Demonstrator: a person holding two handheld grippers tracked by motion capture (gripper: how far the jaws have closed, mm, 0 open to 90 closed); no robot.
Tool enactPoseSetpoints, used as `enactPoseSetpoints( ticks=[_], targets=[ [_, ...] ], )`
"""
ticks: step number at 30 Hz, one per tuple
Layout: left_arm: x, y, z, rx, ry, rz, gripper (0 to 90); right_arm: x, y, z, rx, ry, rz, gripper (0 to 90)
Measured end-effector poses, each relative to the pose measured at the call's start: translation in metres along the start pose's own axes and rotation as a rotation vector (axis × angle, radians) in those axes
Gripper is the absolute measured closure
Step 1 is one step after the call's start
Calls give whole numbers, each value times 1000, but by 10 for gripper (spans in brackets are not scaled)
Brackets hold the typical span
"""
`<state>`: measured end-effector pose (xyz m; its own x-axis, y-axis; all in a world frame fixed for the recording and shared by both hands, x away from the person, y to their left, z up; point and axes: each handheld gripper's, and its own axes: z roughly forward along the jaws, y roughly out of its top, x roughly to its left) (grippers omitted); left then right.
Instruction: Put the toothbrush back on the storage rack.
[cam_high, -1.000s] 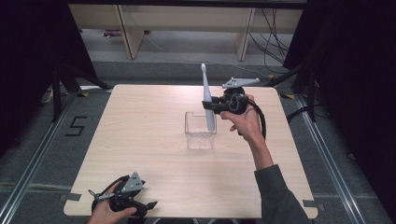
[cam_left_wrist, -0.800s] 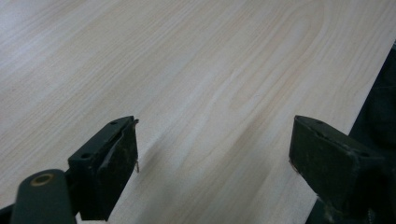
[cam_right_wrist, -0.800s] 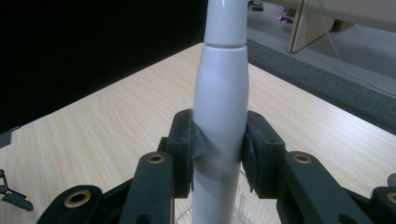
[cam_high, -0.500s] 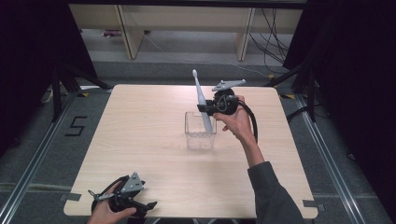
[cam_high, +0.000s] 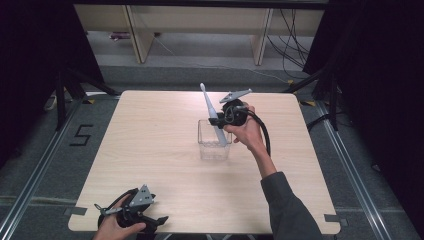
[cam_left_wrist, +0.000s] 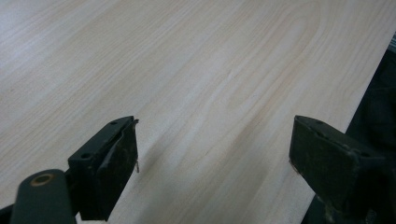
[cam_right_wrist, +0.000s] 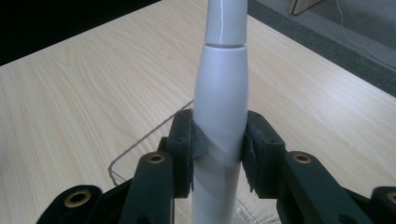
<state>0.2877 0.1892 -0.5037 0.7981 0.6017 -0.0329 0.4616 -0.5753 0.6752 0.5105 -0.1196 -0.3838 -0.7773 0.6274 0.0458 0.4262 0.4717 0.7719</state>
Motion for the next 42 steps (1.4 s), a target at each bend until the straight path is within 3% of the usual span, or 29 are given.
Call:
enactPoseSetpoints(
  ticks=[9, 12, 16, 18, 21, 24, 28, 32, 37, 39, 41, 42],
  targets=[
    [0, 0, 0, 0, -1, 2, 148, 1, -9, 14, 58, -2, 20, 669],
    [0, 0, 0, -1, -1, 2, 148, 0, -12, 19, 66, -6, 1, 670],
    [0, 0, -1, 1, 1, 3, 148, 0, -15, 21, 80, -4, 11, 669],
    [0, 0, 0, -3, 1, 2, 148, -2, -17, 24, 83, 0, -13, 669],
    [-1, 0, 0, -3, 0, -1, 148, 0, -18, 25, 103, -4, 8, 670],
    [0, 0, 0, -3, 0, 4, 148, -2, -19, 30, 108, -4, -12, 669],
    [0, 0, -1, -3, 1, 2, 148, 2, -20, 35, 147, -7, -8, 669],
    [0, 0, -1, -7, 0, 2, 148, 2, -20, 37, 146, -9, 0, 669],
    [-1, 0, 0, -6, 0, 1, 148, 4, -20, 39, 178, -20, -27, 668],
    [-1, 0, -1, -6, 0, 1, 148, 7, -20, 39, 211, -32, 20, 668],
    [-1, 0, -1, -6, 2, 1, 148, 8, -20, 40, 210, -25, 17, 668],
    [-1, 0, -1, -6, 2, 0, 148, 6, -20, 41, 201, -16, -13, 668]
  ],
)
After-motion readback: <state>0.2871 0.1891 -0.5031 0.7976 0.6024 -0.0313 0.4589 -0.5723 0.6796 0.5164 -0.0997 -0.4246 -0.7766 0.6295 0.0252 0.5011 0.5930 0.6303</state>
